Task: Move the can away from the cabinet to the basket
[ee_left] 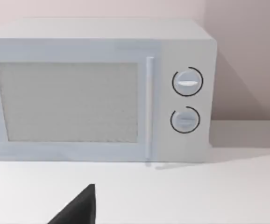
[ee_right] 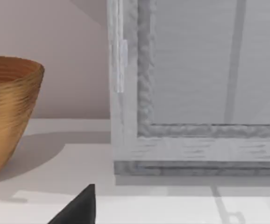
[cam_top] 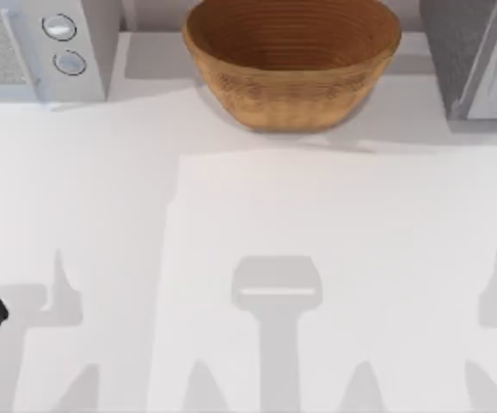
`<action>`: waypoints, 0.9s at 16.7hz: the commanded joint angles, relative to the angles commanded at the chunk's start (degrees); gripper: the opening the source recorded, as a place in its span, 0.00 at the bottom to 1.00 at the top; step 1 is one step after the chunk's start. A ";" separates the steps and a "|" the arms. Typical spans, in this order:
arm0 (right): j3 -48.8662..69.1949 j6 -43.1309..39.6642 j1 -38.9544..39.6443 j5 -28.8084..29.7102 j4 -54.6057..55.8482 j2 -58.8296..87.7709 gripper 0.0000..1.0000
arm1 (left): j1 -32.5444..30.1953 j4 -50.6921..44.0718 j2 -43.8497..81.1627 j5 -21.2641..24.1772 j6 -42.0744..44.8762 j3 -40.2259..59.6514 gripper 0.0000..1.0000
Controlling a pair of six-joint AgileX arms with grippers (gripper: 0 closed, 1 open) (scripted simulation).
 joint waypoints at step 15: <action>48.39 0.53 5.48 5.56 -11.98 38.30 1.00 | 0.00 0.00 0.00 0.00 0.00 0.00 1.00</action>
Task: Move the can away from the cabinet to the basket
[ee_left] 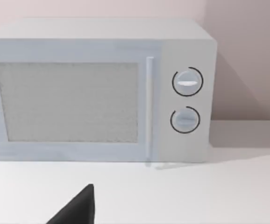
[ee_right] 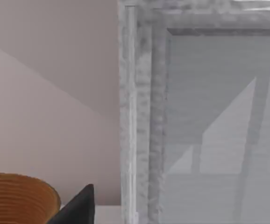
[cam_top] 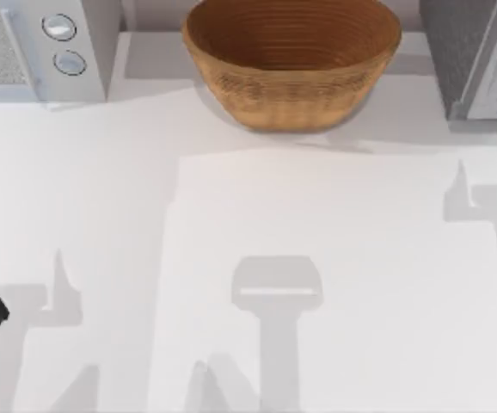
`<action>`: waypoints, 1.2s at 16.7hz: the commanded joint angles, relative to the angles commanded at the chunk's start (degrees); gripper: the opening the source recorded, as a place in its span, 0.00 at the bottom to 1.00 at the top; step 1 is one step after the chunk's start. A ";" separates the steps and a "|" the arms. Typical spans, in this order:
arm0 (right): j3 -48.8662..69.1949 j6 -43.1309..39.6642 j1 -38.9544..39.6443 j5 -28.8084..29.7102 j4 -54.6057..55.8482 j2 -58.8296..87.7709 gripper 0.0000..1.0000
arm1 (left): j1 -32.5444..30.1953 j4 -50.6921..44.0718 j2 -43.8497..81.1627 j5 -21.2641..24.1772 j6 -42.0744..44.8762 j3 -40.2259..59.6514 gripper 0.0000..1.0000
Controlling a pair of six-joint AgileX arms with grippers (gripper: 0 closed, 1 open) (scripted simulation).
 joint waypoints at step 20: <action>51.38 0.37 4.51 5.43 -11.17 38.12 1.00 | 0.00 0.00 0.00 0.00 0.00 0.00 1.00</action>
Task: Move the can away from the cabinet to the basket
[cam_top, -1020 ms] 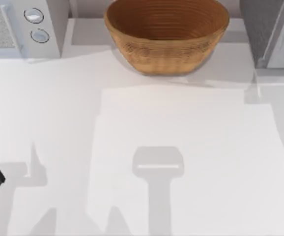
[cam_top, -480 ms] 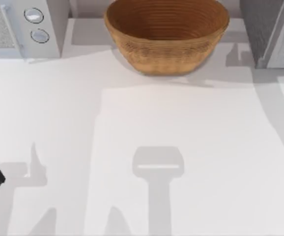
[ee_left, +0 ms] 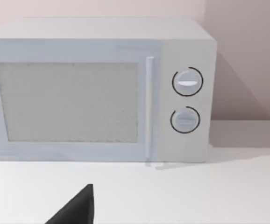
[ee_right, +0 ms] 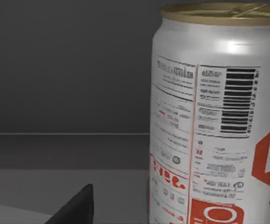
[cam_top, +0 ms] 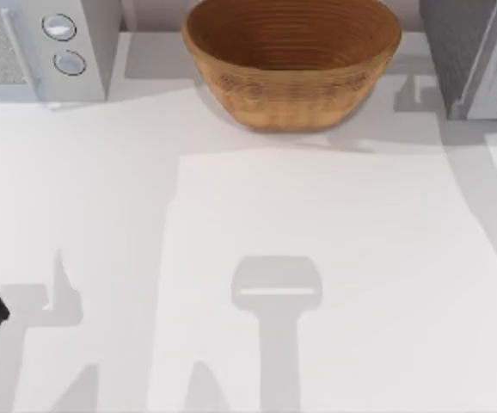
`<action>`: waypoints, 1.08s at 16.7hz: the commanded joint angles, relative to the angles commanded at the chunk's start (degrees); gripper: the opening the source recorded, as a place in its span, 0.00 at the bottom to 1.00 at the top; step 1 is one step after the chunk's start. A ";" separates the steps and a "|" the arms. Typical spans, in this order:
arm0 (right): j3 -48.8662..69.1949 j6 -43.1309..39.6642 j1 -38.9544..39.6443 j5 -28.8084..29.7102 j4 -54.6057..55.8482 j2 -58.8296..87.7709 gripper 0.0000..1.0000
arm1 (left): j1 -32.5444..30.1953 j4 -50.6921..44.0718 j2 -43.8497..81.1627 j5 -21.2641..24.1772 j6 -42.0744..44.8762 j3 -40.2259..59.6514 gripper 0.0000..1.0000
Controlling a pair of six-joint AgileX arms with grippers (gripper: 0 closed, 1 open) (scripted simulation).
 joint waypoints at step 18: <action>10.83 0.00 -3.03 -2.42 3.12 13.73 1.00 | 0.00 0.00 0.00 0.00 0.00 0.00 1.00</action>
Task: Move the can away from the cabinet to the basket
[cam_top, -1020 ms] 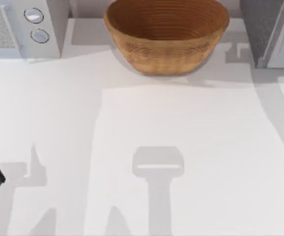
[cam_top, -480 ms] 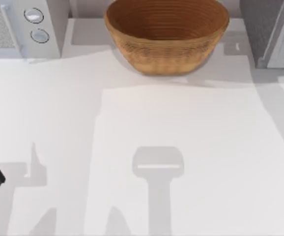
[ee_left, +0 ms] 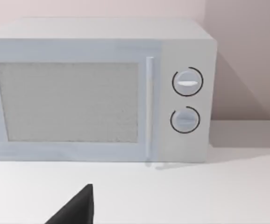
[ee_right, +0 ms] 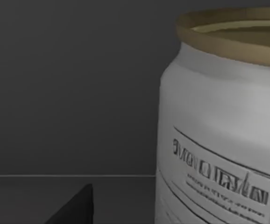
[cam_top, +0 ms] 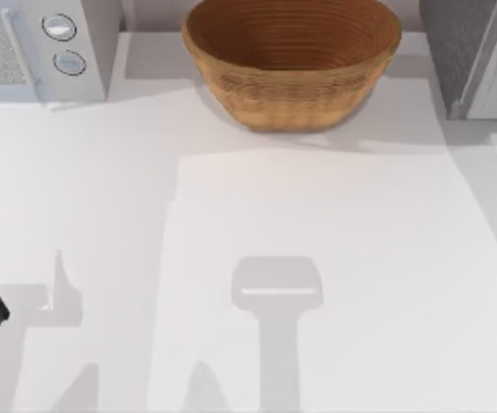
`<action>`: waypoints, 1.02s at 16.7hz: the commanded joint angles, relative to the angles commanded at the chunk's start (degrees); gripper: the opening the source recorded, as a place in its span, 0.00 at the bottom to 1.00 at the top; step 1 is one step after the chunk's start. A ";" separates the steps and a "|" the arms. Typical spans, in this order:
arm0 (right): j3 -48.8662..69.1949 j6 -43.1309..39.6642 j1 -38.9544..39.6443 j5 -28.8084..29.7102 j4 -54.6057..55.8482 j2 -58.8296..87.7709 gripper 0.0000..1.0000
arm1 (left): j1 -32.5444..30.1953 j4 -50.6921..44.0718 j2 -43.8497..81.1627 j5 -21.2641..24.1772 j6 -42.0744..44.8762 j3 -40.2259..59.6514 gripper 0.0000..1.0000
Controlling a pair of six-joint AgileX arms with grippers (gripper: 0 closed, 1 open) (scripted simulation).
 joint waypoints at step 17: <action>0.00 0.00 0.00 0.00 0.00 0.00 0.00 | 0.00 0.00 0.00 0.00 0.00 0.00 1.00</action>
